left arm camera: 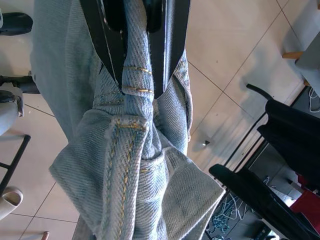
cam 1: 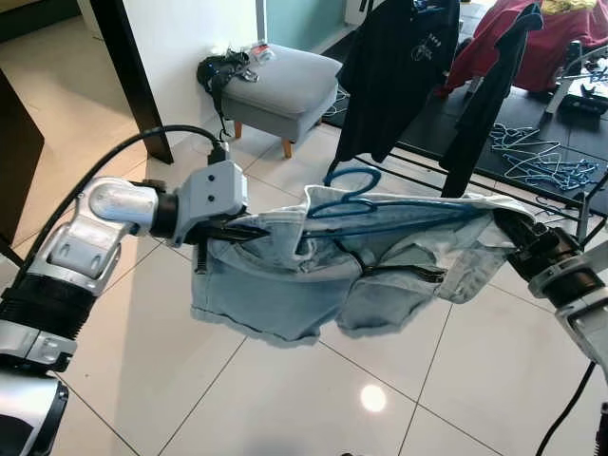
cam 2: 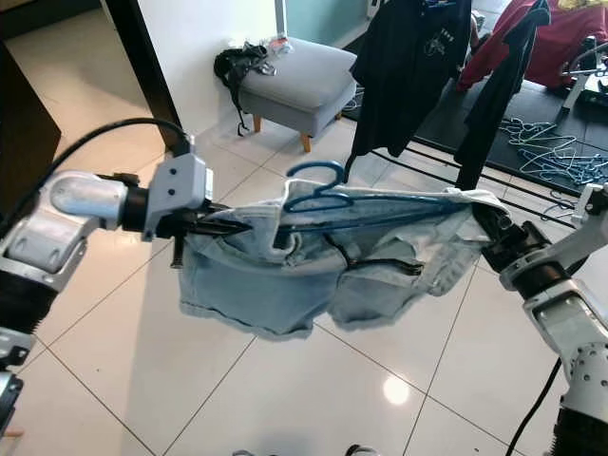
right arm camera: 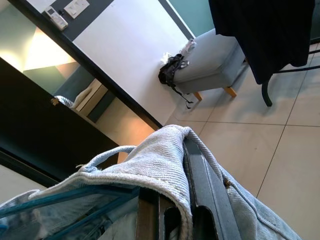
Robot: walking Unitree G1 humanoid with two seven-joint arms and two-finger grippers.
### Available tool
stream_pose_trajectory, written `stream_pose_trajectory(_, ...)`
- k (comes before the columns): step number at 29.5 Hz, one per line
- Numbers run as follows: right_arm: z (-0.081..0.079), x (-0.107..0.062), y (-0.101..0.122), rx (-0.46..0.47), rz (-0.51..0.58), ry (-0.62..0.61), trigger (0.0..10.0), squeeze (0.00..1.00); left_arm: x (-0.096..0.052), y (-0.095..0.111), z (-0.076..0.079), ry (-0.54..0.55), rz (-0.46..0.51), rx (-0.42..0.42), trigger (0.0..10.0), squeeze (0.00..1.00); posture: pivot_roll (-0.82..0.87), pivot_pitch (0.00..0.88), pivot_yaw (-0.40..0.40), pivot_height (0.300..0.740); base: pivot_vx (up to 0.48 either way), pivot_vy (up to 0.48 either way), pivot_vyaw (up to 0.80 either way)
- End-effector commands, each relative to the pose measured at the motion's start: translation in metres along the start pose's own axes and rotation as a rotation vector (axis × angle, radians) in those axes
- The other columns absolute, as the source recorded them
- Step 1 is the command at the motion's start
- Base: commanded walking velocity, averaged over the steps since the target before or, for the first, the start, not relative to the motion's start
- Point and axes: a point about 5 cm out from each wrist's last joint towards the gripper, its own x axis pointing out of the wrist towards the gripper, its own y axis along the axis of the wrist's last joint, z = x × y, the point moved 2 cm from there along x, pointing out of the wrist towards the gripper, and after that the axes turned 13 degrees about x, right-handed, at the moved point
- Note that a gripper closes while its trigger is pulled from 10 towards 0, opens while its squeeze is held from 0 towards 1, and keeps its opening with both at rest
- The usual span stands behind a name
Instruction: Hang hanger
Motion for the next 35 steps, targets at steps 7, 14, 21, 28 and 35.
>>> stream_pose_trajectory(7, 0.006, -0.006, 0.013, -0.035, 0.046, -0.03, 0.0, 0.0, -0.015, -0.012, 0.007, -0.072, -0.089, 0.029, 10.0, 0.0, -0.02, 0.181, -0.006, 0.74, 0.0, 0.0, 0.0)
stream_pose_trajectory(14, -0.005, 0.007, -0.001, -0.127, -0.008, -0.032, 0.0, 0.0, 0.018, -0.013, 0.011, -0.034, -0.145, 0.033, 10.0, 0.0, -0.03, 0.174, -0.008, 0.74, 0.0, 0.0, 0.0)
stream_pose_trajectory(21, -0.01, 0.017, -0.012, -0.192, -0.058, -0.041, 0.0, 0.0, 0.036, -0.033, 0.009, 0.075, -0.317, 0.001, 10.0, 0.0, -0.03, 0.171, -0.013, 0.74, 0.0, 0.0, 0.0)
stream_pose_trajectory(28, -0.009, 0.018, -0.013, -0.207, -0.05, -0.059, 0.0, 0.0, 0.031, -0.043, 0.008, 0.108, -0.405, -0.043, 10.0, 0.0, -0.03, 0.182, -0.013, 0.74, 0.0, 0.0, 0.0)
stream_pose_trajectory(35, -0.022, 0.026, -0.034, -0.183, -0.085, -0.02, 0.0, 0.0, 0.047, -0.039, 0.008, 0.214, -0.393, -0.202, 10.0, 0.0, -0.03, 0.185, -0.009, 0.74, 0.0, 0.0, 0.0)
